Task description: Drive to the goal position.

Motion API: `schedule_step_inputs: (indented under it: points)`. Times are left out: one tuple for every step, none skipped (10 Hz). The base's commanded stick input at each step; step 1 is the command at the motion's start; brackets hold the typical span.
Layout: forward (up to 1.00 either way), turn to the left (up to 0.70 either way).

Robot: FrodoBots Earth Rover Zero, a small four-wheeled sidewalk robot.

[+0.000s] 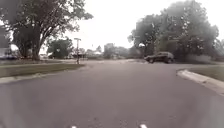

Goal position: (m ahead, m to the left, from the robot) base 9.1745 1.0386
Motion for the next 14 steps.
schedule_step_inputs:
  points:
    - [1.00,0.00]
    - [1.00,0.00]
    - [1.00,0.00]
    - [1.00,0.00]
    - [1.00,0.00]
    - [1.00,0.00]
    - [1.00,0.00]
    - [1.00,0.01]
    - [1.00,0.07]
    - [1.00,0.21]
    - [1.00,0.35]
    - [1.00,0.39]
    - [1.00,0.05]
    - [1.00,0.00]
